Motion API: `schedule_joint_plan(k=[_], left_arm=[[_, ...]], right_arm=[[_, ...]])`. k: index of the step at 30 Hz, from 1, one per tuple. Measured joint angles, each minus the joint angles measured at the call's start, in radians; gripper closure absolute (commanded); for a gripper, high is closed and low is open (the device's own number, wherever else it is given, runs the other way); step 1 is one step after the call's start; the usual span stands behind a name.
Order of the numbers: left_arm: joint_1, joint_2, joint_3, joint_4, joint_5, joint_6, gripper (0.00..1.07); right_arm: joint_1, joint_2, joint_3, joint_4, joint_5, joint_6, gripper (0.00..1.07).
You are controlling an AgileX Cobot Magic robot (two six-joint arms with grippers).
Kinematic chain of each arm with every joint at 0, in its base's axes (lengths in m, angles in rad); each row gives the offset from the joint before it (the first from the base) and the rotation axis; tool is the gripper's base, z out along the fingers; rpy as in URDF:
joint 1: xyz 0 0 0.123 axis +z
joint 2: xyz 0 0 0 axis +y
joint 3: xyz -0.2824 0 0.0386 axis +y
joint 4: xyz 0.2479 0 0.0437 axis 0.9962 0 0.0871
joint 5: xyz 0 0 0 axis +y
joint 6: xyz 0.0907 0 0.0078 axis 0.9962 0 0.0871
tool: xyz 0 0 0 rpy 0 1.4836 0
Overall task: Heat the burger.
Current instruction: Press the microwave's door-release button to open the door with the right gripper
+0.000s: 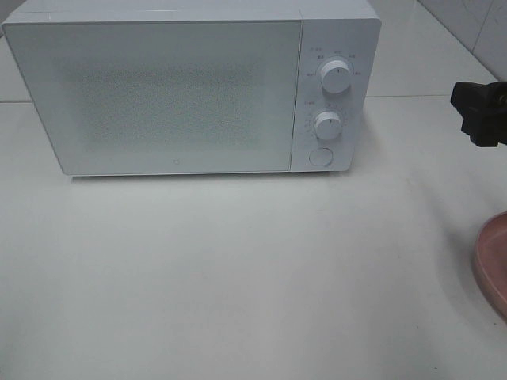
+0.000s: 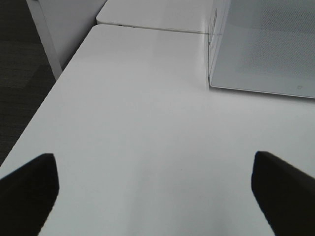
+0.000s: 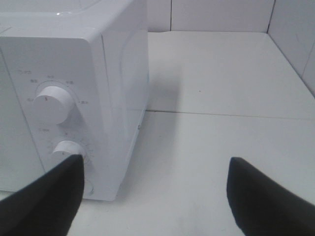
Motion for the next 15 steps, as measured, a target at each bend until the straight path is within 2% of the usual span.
schedule_joint_plan(k=[2, 6, 9, 10, 12, 14, 15], left_arm=[[0.000, 0.000, 0.000, 0.000, 0.000, 0.000, 0.07], [0.000, 0.000, 0.000, 0.000, 0.000, 0.000, 0.07], [0.000, 0.000, 0.000, 0.000, 0.000, 0.000, 0.07], [0.000, 0.000, 0.000, 0.000, 0.000, 0.000, 0.07], [0.000, 0.000, 0.000, 0.000, 0.000, 0.000, 0.07], [0.000, 0.000, 0.000, 0.000, 0.000, 0.000, 0.07], [0.000, 0.000, 0.000, 0.000, 0.000, 0.000, 0.07]], right_arm=[[0.000, 0.067, 0.010, 0.102, -0.116, -0.094, 0.31], [0.000, 0.096, 0.011, 0.145, -0.154, -0.120, 0.31], [0.017, 0.140, 0.011, 0.274, -0.206, -0.155, 0.31], [0.017, 0.140, 0.011, 0.274, -0.206, -0.155, 0.31], [0.071, 0.167, 0.011, 0.348, -0.237, -0.203, 0.31], [0.093, 0.178, 0.011, 0.371, -0.254, -0.220, 0.31], [0.135, 0.202, 0.011, 0.415, -0.288, -0.253, 0.31]])
